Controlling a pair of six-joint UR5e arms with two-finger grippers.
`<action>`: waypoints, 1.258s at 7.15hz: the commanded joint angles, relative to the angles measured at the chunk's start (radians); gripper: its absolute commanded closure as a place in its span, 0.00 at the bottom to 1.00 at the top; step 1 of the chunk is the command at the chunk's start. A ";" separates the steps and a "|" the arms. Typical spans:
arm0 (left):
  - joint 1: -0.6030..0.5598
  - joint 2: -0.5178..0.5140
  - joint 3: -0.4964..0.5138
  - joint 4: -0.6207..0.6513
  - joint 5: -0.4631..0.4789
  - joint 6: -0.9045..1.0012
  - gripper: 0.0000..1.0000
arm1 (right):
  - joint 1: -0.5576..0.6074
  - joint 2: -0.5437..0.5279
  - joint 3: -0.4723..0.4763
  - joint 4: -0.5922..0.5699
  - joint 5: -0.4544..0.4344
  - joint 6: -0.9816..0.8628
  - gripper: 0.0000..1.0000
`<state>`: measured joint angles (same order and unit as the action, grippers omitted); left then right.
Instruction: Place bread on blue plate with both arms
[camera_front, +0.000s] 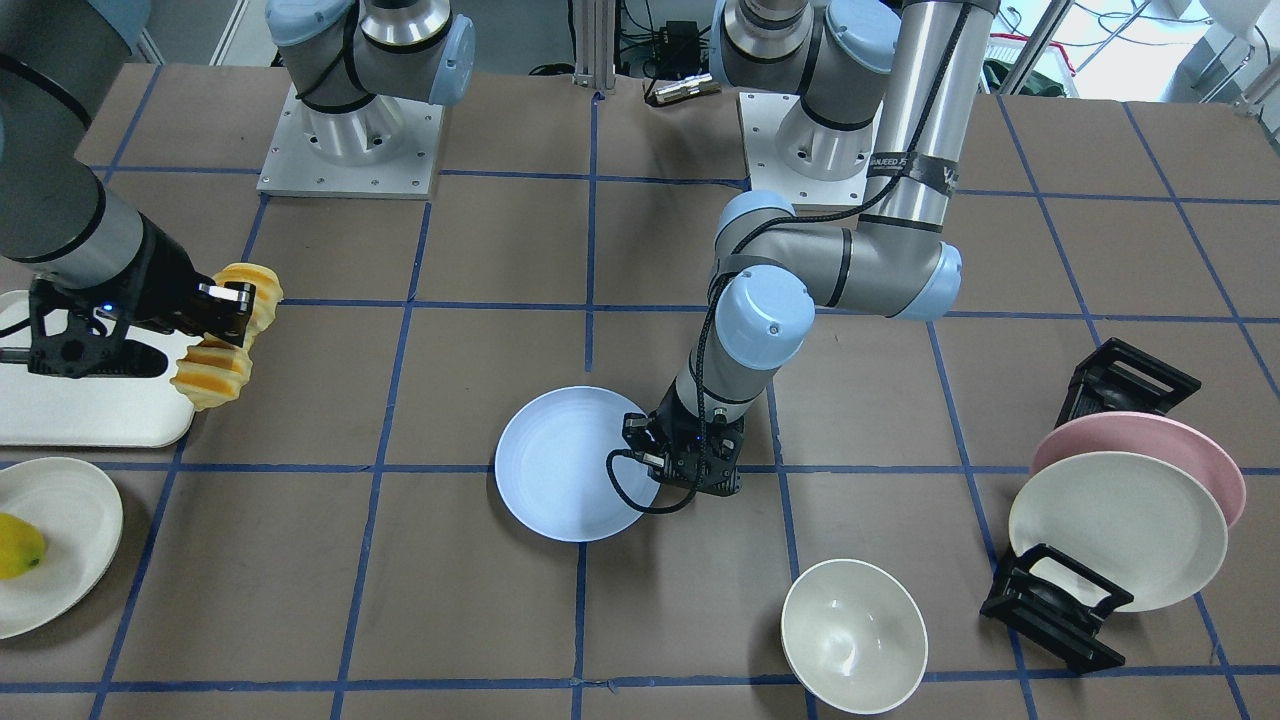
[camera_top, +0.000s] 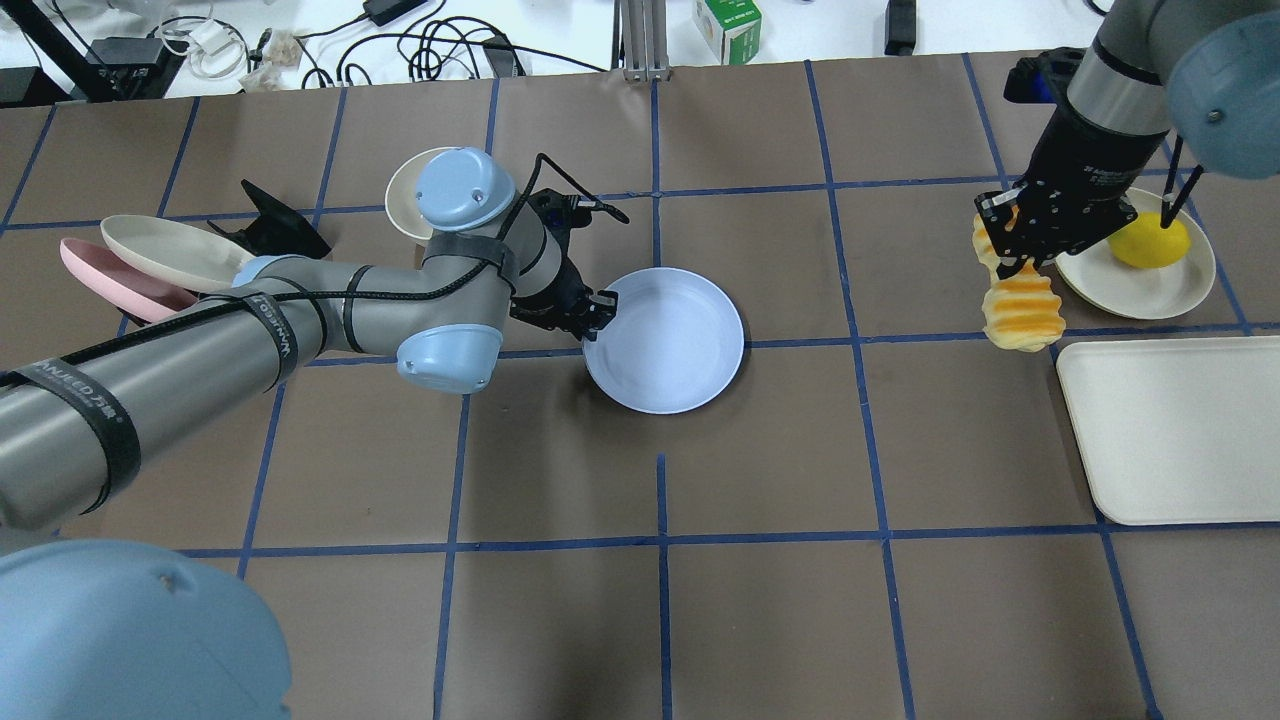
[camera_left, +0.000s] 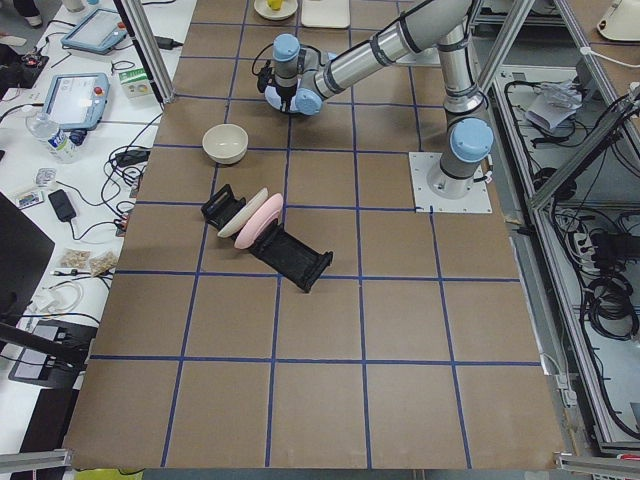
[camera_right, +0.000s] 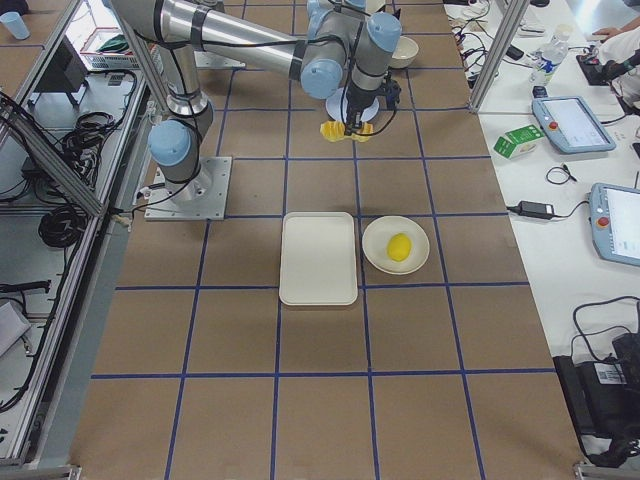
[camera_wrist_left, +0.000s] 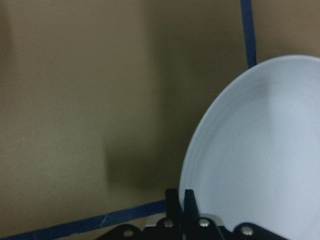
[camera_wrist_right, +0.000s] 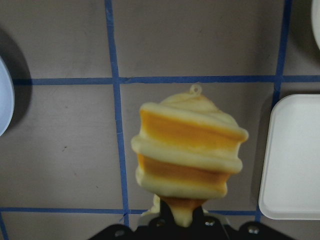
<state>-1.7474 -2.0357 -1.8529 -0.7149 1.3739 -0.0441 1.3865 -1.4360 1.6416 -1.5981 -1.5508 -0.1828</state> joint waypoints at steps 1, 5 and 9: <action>0.005 0.020 0.001 0.035 0.001 0.013 0.00 | 0.131 0.008 0.013 -0.031 0.049 0.098 1.00; 0.023 0.161 0.263 -0.467 0.042 0.015 0.00 | 0.331 0.118 0.095 -0.388 0.144 0.156 1.00; 0.107 0.331 0.371 -0.963 0.249 -0.008 0.00 | 0.460 0.253 0.098 -0.553 0.185 0.456 1.00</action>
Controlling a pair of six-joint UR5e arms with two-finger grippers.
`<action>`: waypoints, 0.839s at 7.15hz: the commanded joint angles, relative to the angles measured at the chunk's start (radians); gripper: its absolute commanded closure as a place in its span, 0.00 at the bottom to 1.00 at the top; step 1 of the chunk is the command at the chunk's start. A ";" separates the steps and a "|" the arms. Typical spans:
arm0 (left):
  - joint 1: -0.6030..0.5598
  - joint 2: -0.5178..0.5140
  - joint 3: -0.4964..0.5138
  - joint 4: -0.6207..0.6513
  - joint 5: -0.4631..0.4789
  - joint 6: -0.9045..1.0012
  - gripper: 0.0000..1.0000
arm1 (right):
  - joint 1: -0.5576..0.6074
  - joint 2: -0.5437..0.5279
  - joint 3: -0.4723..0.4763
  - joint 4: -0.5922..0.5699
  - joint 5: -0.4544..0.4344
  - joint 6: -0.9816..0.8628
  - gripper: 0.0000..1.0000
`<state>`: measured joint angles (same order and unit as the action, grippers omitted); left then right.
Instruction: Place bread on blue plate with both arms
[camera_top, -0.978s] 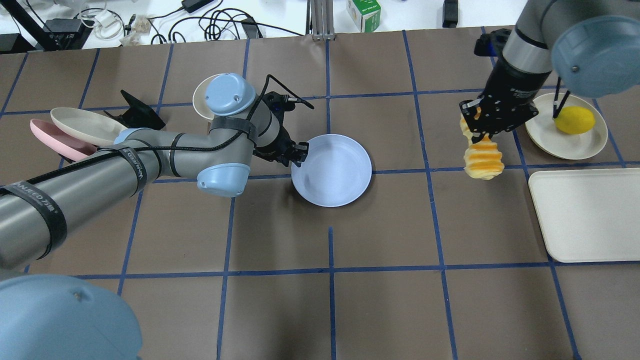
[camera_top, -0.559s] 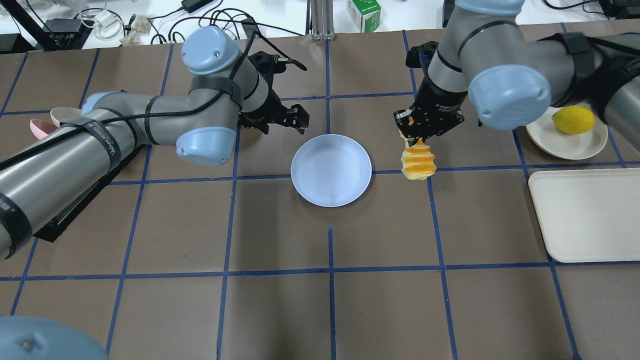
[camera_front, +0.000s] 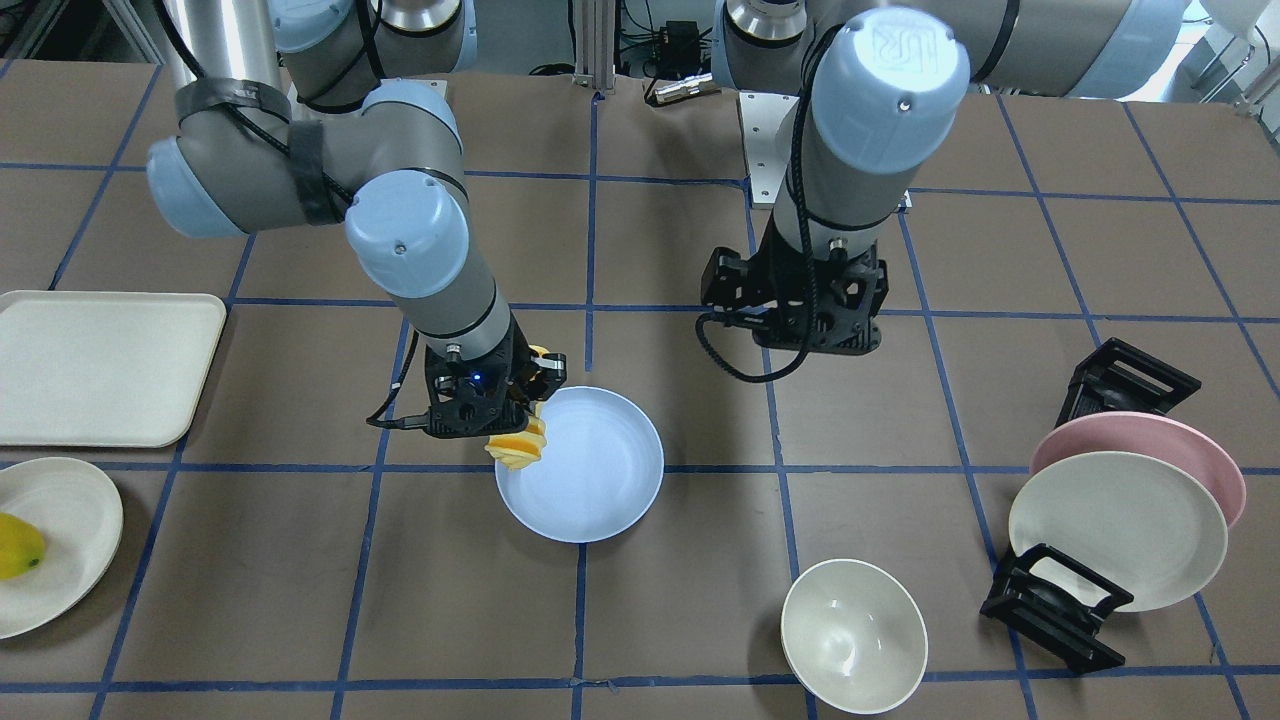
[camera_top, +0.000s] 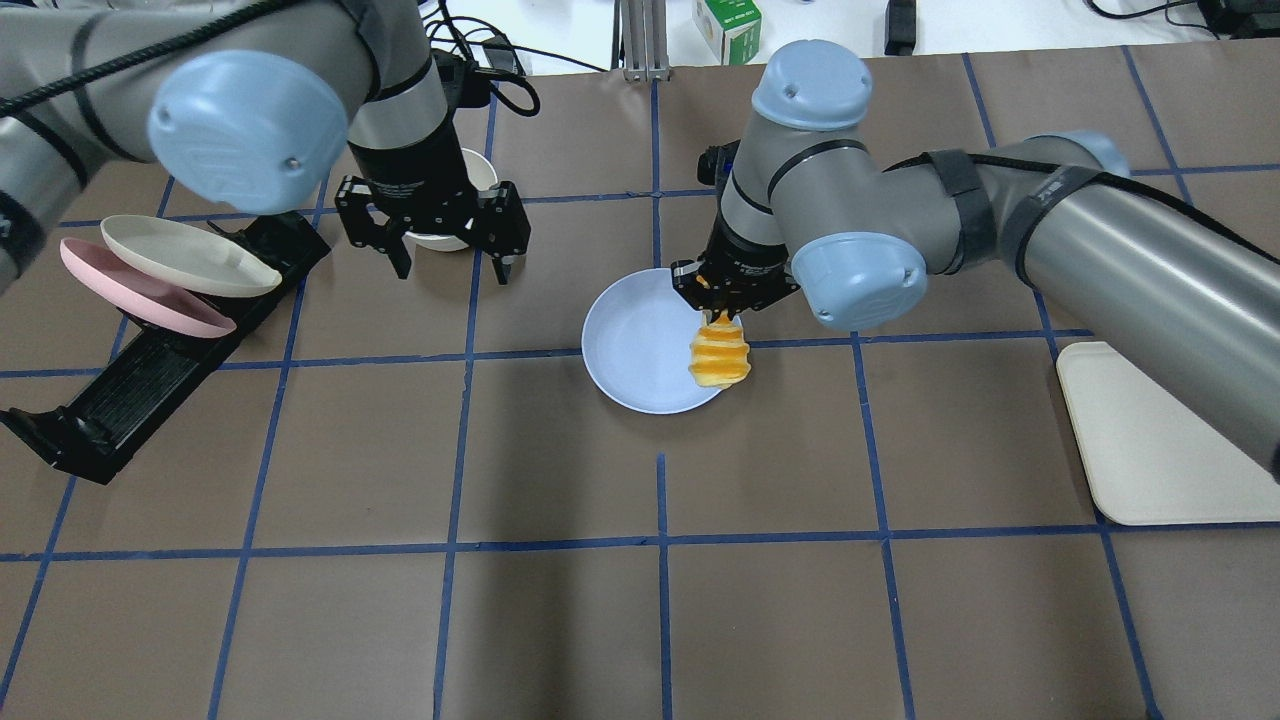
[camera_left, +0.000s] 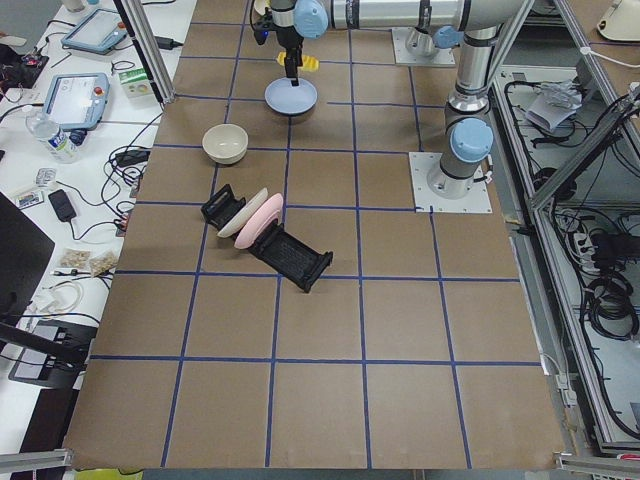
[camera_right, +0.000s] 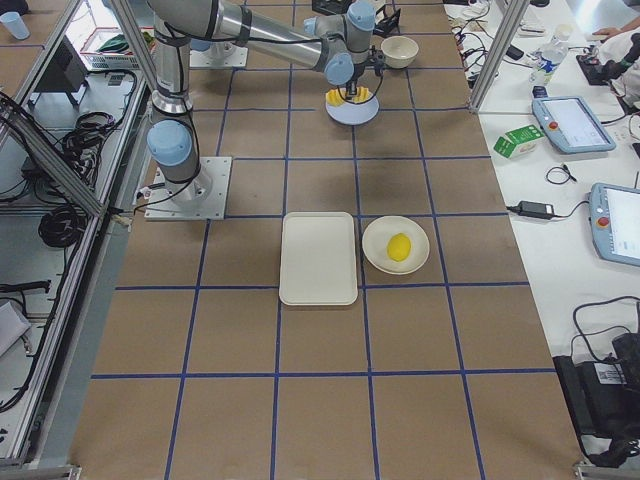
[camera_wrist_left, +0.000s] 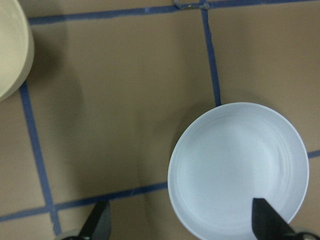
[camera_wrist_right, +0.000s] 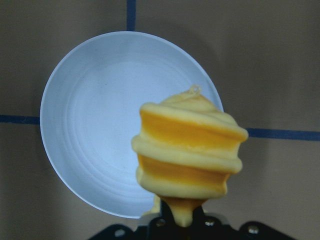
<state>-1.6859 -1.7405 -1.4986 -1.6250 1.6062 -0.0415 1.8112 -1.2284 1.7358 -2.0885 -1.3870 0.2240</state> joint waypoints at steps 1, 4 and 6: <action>0.045 0.085 0.000 -0.062 0.021 -0.056 0.00 | 0.045 0.078 0.005 -0.111 0.025 0.055 1.00; 0.035 0.064 -0.035 0.390 0.024 -0.104 0.00 | 0.069 0.118 0.010 -0.187 0.023 0.144 0.02; 0.020 0.097 -0.089 0.386 0.014 -0.072 0.00 | 0.066 0.116 -0.007 -0.206 0.020 0.130 0.00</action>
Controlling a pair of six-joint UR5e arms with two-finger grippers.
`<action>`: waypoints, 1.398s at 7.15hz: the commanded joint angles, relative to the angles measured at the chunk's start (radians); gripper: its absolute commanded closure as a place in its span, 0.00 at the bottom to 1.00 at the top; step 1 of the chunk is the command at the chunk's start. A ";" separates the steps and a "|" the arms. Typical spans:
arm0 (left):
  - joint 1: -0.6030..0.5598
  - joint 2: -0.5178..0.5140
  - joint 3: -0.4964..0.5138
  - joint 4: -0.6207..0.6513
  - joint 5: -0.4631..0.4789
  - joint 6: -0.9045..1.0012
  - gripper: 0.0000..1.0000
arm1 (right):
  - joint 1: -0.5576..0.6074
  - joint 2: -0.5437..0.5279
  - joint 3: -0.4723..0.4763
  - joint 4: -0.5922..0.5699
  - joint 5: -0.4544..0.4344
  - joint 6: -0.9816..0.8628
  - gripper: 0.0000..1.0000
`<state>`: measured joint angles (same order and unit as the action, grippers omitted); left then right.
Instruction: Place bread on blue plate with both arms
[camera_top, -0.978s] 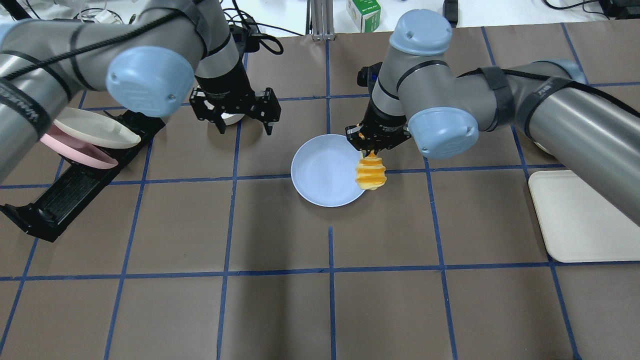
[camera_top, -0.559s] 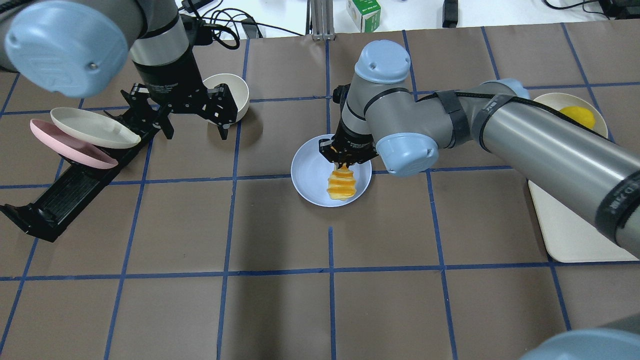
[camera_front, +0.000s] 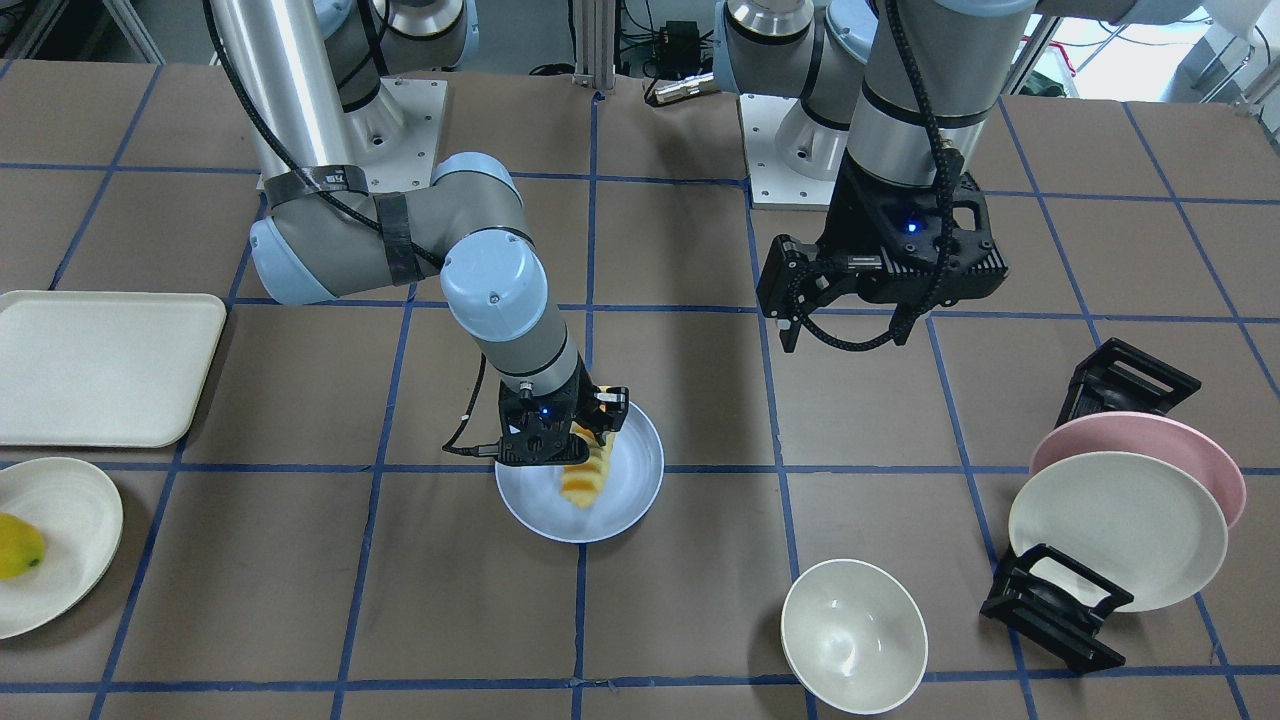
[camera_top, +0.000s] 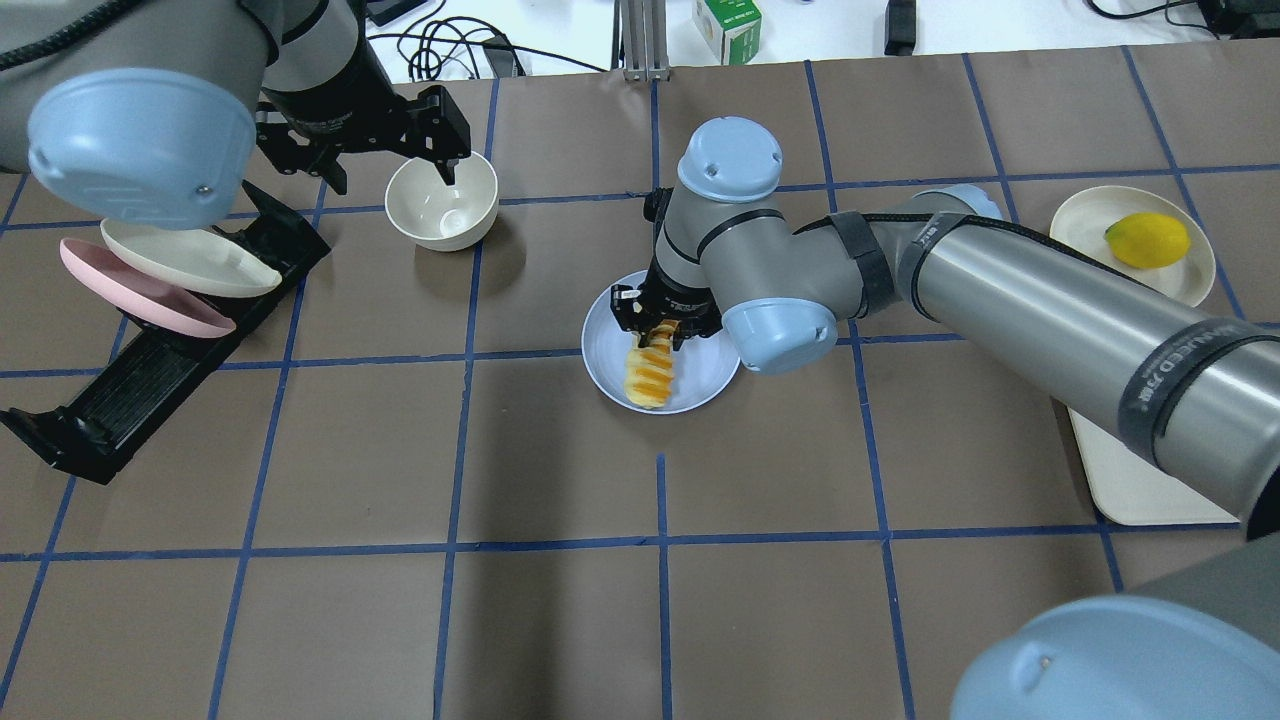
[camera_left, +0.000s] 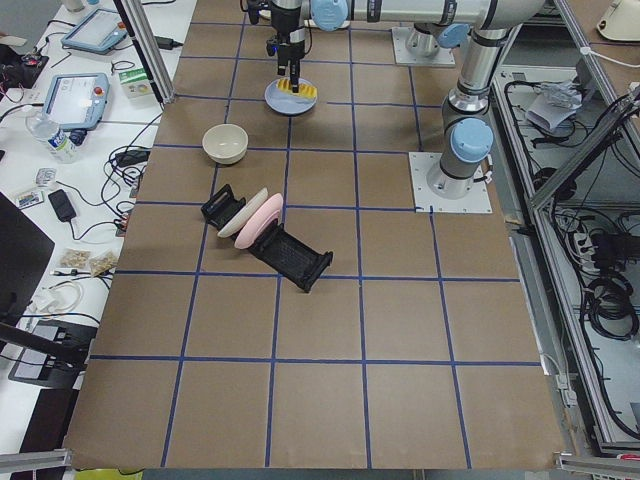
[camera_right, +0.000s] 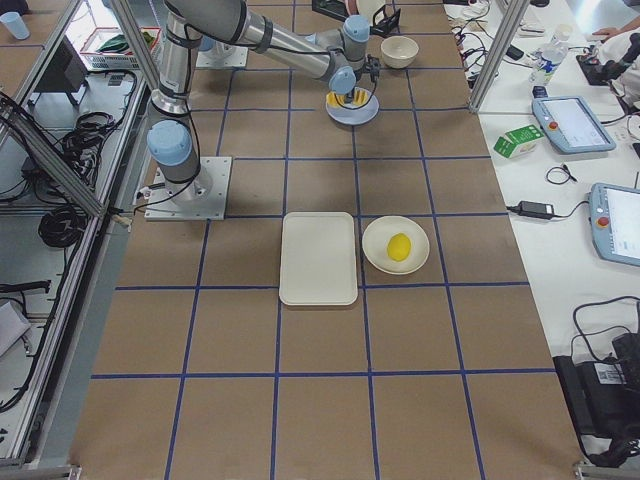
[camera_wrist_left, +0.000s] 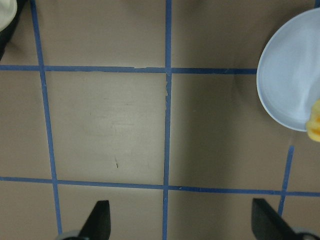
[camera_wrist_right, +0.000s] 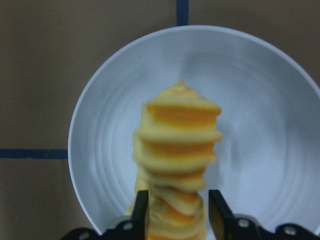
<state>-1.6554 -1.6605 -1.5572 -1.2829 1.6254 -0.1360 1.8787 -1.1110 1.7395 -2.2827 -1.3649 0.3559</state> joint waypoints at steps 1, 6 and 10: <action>-0.017 0.019 -0.012 0.056 -0.004 0.097 0.00 | -0.007 -0.028 -0.029 -0.004 -0.005 -0.003 0.00; -0.018 0.042 0.003 -0.093 -0.045 0.073 0.00 | -0.306 -0.240 -0.245 0.546 -0.135 -0.370 0.00; -0.007 0.045 0.065 -0.223 -0.047 0.085 0.00 | -0.320 -0.372 -0.287 0.726 -0.203 -0.460 0.00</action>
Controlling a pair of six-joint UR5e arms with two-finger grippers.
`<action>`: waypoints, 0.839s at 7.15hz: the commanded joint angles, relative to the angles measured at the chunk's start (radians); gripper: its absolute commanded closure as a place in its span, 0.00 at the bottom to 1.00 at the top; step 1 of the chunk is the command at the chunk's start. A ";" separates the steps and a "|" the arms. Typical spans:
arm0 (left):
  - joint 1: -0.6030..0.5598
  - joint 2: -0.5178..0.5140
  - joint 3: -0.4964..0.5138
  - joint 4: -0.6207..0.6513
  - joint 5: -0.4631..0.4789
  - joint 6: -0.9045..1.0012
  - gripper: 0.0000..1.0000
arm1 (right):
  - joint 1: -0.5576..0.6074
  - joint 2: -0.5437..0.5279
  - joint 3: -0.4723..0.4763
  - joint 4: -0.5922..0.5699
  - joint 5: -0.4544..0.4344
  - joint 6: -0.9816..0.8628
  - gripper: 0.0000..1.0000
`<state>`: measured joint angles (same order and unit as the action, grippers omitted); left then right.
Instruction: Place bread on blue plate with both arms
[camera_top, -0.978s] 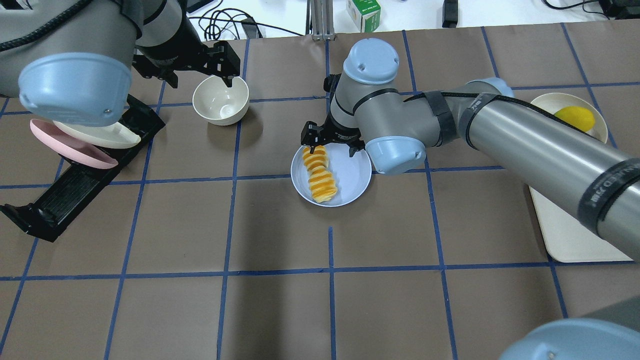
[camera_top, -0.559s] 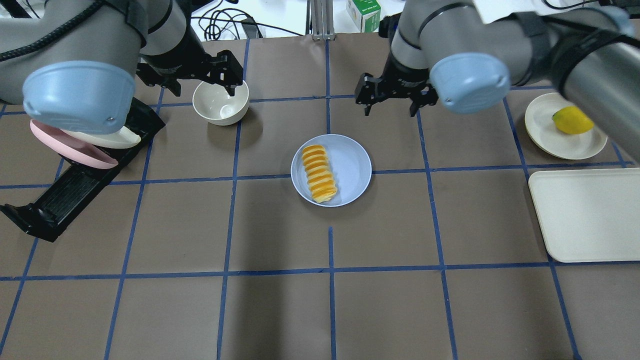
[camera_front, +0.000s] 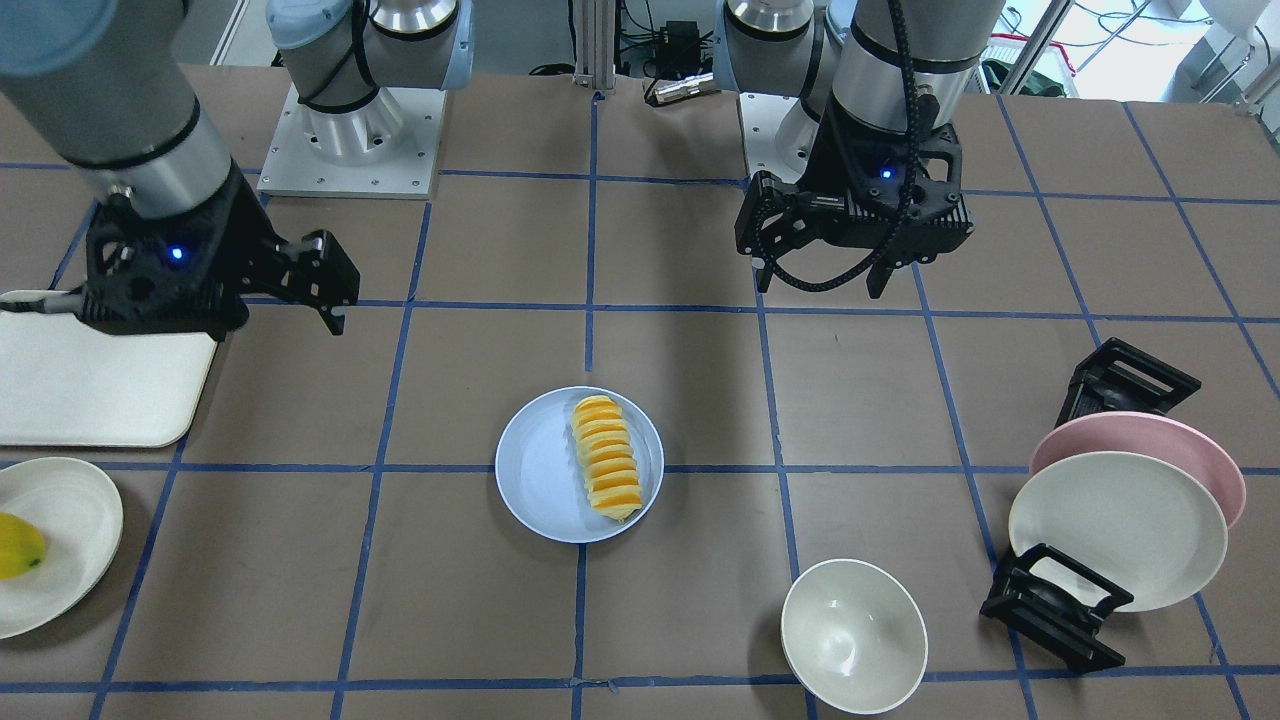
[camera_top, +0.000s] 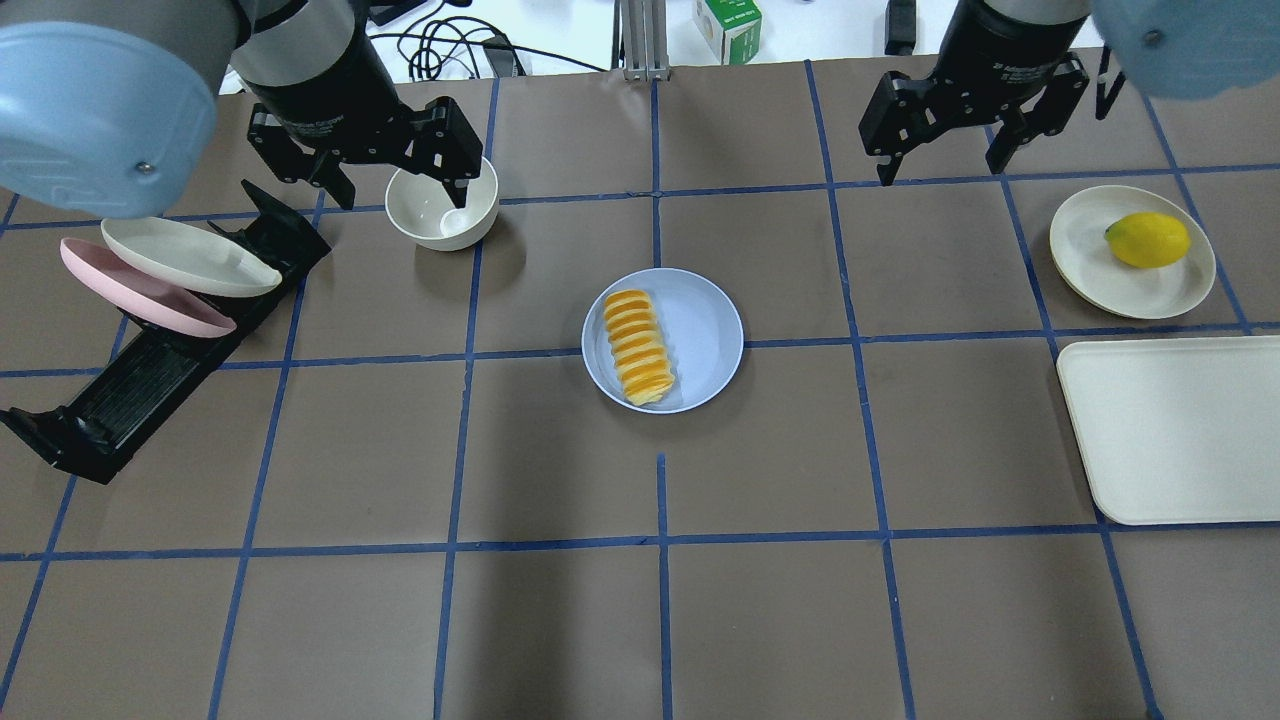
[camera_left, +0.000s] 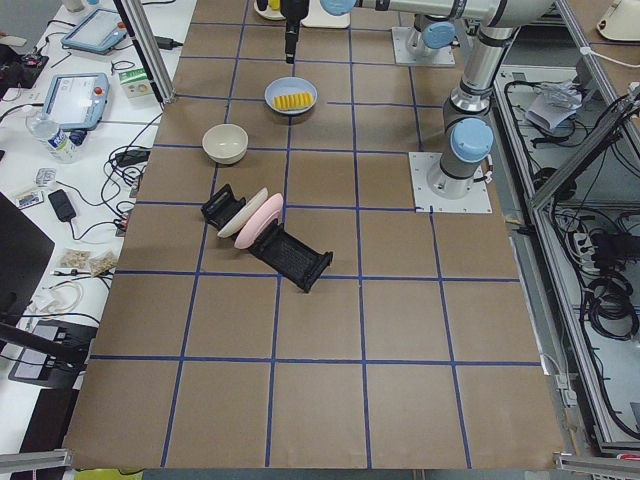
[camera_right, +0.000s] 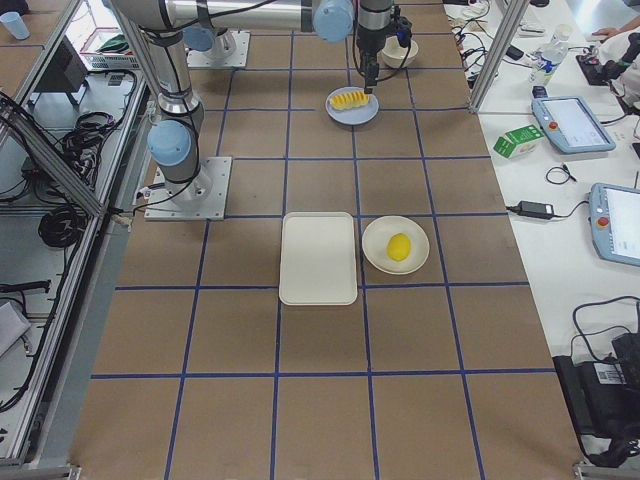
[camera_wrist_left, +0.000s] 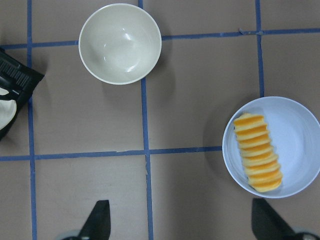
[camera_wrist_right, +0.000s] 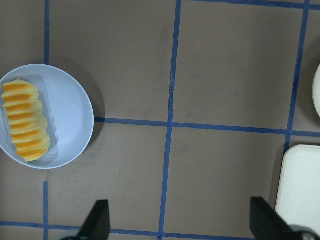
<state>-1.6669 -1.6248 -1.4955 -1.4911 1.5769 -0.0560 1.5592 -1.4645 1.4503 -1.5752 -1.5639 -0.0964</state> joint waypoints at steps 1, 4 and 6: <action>0.004 0.010 0.001 -0.014 -0.001 0.005 0.00 | -0.001 -0.013 0.005 0.017 -0.002 0.006 0.00; 0.003 0.013 0.005 -0.014 0.002 0.005 0.00 | 0.027 0.009 -0.005 0.006 -0.013 0.012 0.00; -0.004 0.017 0.003 -0.015 0.009 0.005 0.00 | 0.033 0.041 -0.059 0.016 0.024 0.067 0.00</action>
